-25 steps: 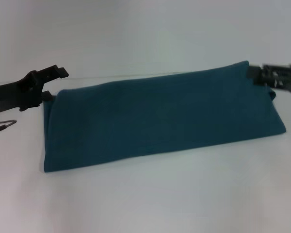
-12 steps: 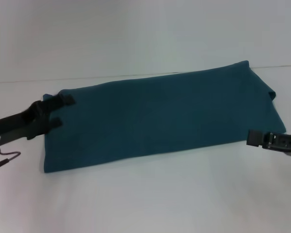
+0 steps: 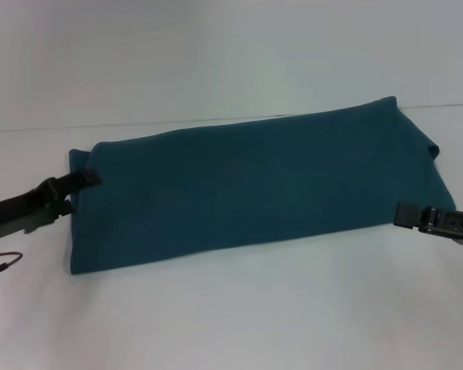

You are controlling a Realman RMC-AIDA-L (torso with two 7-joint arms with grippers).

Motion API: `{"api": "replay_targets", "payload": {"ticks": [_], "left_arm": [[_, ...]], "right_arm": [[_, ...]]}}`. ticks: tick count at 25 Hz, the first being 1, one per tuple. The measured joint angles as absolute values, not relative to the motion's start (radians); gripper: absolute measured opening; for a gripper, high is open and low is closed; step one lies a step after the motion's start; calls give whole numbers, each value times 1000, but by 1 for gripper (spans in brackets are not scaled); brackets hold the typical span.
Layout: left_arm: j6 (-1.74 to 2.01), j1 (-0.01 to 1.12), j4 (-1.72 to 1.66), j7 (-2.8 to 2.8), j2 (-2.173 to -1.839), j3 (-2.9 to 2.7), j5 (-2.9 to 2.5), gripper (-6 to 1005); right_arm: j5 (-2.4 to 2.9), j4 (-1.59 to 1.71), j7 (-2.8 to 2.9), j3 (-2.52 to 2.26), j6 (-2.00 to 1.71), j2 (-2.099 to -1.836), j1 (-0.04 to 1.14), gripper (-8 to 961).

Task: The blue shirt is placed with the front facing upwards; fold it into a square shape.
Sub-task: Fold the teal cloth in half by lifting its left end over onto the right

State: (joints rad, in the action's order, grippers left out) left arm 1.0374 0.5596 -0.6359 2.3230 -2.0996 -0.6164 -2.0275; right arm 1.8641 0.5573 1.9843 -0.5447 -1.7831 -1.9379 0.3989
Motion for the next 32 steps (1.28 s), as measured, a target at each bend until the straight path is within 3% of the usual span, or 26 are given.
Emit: {"api": "replay_targets", "payload": {"ticks": [9,16,32], "left_arm": [[970,583,-614,2189,-2115,-617,-2036,931],[814,592,-588,2249,-2155,-609,-2020,928],[755,626,-527,2244,-2157,-614,-2021,921]], "right_arm": [[1869,554,1982,-545,-1774,-1943,394,674],[1869,544,1982,-545,-1772,-1944,389,674],[1868,528,1982,-545,-1765,-1940,377,674]]}}
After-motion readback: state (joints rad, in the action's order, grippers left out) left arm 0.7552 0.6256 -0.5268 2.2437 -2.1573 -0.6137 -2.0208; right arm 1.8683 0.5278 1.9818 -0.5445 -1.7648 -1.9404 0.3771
